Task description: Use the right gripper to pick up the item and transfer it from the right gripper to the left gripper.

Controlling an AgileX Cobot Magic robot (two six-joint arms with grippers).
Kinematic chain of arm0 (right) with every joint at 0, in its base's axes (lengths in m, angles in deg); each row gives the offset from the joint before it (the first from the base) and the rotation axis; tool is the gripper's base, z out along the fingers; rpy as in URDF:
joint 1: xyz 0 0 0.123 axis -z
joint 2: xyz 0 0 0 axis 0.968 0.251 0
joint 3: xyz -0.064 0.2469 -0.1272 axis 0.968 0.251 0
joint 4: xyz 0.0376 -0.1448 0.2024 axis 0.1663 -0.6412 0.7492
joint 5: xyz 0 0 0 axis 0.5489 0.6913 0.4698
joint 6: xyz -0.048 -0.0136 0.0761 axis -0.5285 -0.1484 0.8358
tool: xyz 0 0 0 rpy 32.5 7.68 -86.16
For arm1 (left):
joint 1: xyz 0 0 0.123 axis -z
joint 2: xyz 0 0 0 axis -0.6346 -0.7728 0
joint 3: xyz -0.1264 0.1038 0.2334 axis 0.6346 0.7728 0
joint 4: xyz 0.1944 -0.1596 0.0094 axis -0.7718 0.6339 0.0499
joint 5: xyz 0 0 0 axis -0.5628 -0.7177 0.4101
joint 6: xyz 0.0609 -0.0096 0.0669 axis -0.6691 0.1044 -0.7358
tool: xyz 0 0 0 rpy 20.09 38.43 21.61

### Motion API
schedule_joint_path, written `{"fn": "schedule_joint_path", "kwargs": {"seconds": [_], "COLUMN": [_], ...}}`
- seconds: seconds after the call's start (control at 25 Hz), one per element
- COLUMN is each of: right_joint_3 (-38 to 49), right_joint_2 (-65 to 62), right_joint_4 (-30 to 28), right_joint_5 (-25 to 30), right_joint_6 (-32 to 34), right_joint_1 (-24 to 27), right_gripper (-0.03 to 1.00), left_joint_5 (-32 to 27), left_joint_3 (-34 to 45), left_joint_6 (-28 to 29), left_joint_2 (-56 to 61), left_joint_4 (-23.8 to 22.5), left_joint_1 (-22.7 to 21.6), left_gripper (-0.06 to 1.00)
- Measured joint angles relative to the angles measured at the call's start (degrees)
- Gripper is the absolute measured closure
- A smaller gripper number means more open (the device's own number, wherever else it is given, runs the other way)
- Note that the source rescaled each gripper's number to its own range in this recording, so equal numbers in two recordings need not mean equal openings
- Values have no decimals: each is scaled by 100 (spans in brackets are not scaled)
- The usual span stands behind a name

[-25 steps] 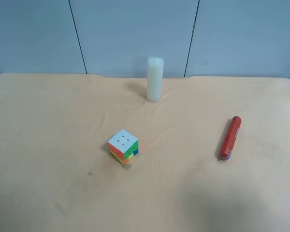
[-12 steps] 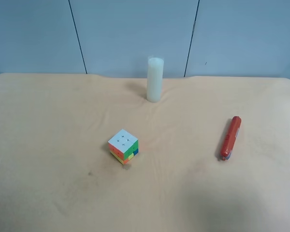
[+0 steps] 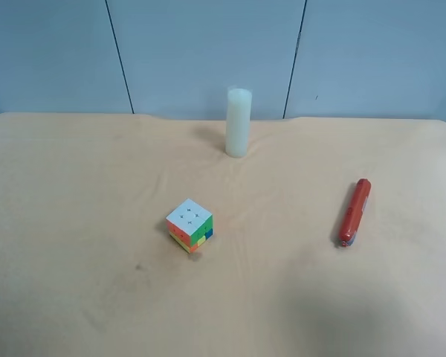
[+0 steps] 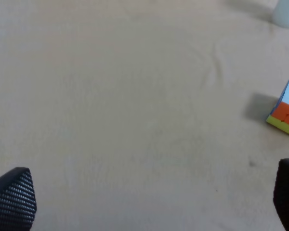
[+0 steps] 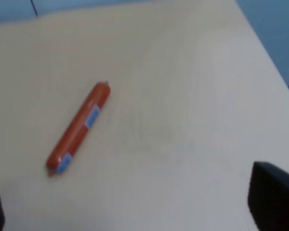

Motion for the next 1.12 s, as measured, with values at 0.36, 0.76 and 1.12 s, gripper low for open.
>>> {"fn": "schedule_joint_path", "kwargs": {"seconds": [0.36,0.76,1.12], "right_joint_3": [-249,-362,-363], "right_joint_2": [1688,3484,5402], "right_joint_4": [-55,-477,-507], "right_joint_5": [-104,-583,-2332], "right_joint_6": [89,1012,1366], "right_joint_1": [0,0,0], "right_gripper": [-3,-3,-3], "left_joint_5": [0,0,0], "left_joint_3": [0,0,0], "left_joint_6": [0,0,0], "left_joint_2": [0,0,0], "left_joint_4": [0,0,0], "left_joint_1": [0,0,0], "left_gripper": [-6,-6,-6]}}
